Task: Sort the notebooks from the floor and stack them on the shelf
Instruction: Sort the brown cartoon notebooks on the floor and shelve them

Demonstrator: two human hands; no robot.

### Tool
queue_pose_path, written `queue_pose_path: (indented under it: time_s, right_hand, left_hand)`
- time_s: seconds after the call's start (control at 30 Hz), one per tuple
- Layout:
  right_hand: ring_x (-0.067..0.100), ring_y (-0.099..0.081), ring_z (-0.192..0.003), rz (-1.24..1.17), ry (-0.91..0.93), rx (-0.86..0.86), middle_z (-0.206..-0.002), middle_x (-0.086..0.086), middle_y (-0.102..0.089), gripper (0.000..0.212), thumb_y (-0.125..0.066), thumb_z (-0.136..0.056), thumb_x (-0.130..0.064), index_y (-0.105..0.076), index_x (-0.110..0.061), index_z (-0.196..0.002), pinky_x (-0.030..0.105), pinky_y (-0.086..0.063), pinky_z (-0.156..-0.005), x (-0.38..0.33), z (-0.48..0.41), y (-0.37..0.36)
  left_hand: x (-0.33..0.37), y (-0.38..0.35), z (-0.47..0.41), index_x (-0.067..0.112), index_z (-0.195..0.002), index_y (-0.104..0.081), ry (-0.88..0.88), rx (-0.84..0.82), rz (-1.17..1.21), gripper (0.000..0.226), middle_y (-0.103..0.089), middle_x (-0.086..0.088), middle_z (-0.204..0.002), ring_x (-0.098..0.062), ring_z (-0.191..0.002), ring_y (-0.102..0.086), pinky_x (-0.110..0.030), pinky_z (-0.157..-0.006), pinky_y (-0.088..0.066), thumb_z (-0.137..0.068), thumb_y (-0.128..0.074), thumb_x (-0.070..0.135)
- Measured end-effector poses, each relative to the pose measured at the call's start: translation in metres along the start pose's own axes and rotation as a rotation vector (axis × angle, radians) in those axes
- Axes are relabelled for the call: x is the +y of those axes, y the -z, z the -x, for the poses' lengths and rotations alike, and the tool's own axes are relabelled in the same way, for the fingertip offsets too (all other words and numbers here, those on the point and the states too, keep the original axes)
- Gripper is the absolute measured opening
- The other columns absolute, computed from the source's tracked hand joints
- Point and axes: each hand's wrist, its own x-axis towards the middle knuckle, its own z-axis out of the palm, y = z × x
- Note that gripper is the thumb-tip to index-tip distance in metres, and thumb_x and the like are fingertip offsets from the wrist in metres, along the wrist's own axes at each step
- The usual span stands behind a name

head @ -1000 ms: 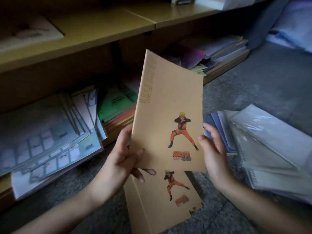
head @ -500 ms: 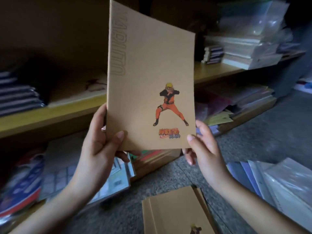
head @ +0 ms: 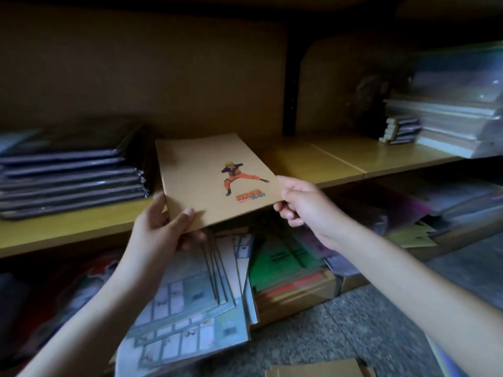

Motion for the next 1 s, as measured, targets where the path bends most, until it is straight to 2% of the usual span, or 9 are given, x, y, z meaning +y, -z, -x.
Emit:
queue_pose_path:
  time_s: [0.17, 0.23, 0.33, 0.5, 0.6, 0.7, 0.77, 0.9, 1.0]
  right_hand:
    - [0.005, -0.033, -0.05, -0.026, -0.014, 0.045, -0.073, 0.001, -0.047, 0.038, -0.03, -0.101, -0.01, -0.05, -0.017, -0.132, 0.013, -0.025, -0.037, -0.014, -0.02, -0.012]
    - [0.005, -0.032, -0.051, -0.051, -0.017, 0.077, -0.074, 0.0, -0.047, 0.034, -0.031, -0.101, -0.012, -0.052, -0.018, -0.127, 0.013, -0.025, -0.038, -0.019, -0.026, -0.017]
    - [0.005, -0.033, -0.052, -0.08, -0.038, 0.108, -0.076, -0.001, -0.05, 0.02, -0.038, -0.101, -0.017, -0.052, -0.021, -0.116, 0.013, -0.025, -0.041, -0.025, -0.036, -0.02]
    - [0.007, -0.034, -0.053, 0.037, -0.091, 0.126, -0.07, 0.0, -0.043, 0.024, -0.046, -0.098, -0.03, -0.057, -0.013, -0.086, 0.018, -0.029, -0.047, -0.026, -0.05, -0.026]
    - [0.008, -0.041, -0.062, 0.14, -0.109, 0.06, -0.084, 0.002, -0.05, 0.027, -0.045, -0.098, -0.022, -0.053, -0.007, -0.119, 0.018, -0.037, -0.054, -0.026, -0.051, -0.029]
    - [0.013, -0.051, -0.089, 0.284, -0.086, -0.09, -0.136, 0.006, -0.042, 0.061, -0.047, -0.097, -0.016, -0.016, -0.014, -0.149, 0.034, -0.043, -0.096, -0.014, -0.04, -0.031]
    - [0.012, -0.047, -0.1, 0.353, -0.026, -0.117, -0.142, 0.006, -0.04, 0.066, -0.045, -0.097, -0.016, -0.006, -0.02, -0.151, 0.037, -0.035, -0.106, -0.009, -0.03, -0.035]
    - [0.008, -0.056, -0.09, 0.233, 0.024, -0.072, -0.105, -0.002, -0.054, 0.068, -0.047, -0.097, -0.014, -0.007, -0.027, -0.15, 0.019, -0.043, -0.07, -0.007, -0.031, -0.035]
    - [0.008, -0.057, -0.093, 0.33, 0.207, 0.065, -0.122, -0.002, -0.041, 0.048, -0.049, -0.093, -0.008, -0.039, -0.032, -0.134, 0.013, -0.05, -0.061, 0.003, -0.033, -0.033]
  left_hand:
    - [0.004, 0.003, -0.006, 0.017, -0.092, -0.057, 0.056, 0.035, 0.084, 0.01, -0.049, -0.002, -0.064, 0.0, -0.037, -0.043, -0.008, -0.036, -0.033, -0.083, -0.063, 0.015]
    - [0.006, 0.009, -0.009, 0.015, -0.114, -0.057, 0.04, 0.02, 0.117, 0.05, -0.058, -0.002, -0.075, 0.0, -0.053, -0.055, -0.009, -0.043, -0.039, -0.067, -0.069, 0.028]
    - [0.005, 0.017, -0.018, 0.017, -0.145, -0.032, -0.03, 0.072, 0.033, 0.097, -0.058, -0.01, -0.127, -0.011, -0.099, -0.066, -0.01, -0.057, -0.049, -0.06, -0.075, 0.035]
    - [0.005, 0.024, -0.027, 0.022, -0.114, -0.054, -0.316, 0.298, -0.366, 0.026, -0.066, -0.002, -0.101, -0.006, -0.071, -0.065, -0.021, -0.057, -0.054, -0.089, -0.061, 0.018]
    - [0.001, 0.025, -0.026, 0.022, -0.099, -0.05, -0.433, 0.383, -0.635, 0.022, -0.063, 0.006, -0.086, -0.019, -0.069, -0.06, -0.038, -0.062, -0.049, -0.085, -0.062, 0.011]
    - [-0.003, 0.017, -0.019, 0.019, -0.088, -0.055, -0.527, 0.36, -0.901, 0.011, -0.062, 0.005, -0.08, -0.023, -0.07, -0.059, -0.032, -0.057, -0.042, -0.083, -0.061, 0.01]
    - [-0.005, 0.013, -0.019, 0.018, -0.088, -0.06, -0.653, 0.289, -1.079, 0.008, -0.062, 0.004, -0.087, -0.021, -0.077, -0.058, -0.026, -0.058, -0.039, -0.083, -0.056, 0.012]
    - [-0.017, 0.002, -0.026, 0.016, -0.101, -0.069, -0.749, 0.021, -1.31, 0.029, -0.065, -0.002, -0.112, -0.023, -0.101, -0.058, -0.037, -0.087, -0.044, -0.089, -0.045, 0.027]
    - [-0.021, -0.004, -0.028, 0.019, -0.116, -0.064, -0.625, 0.021, -1.352, 0.042, -0.061, -0.002, -0.123, -0.021, -0.11, -0.056, -0.036, -0.095, -0.039, -0.092, -0.037, 0.039]
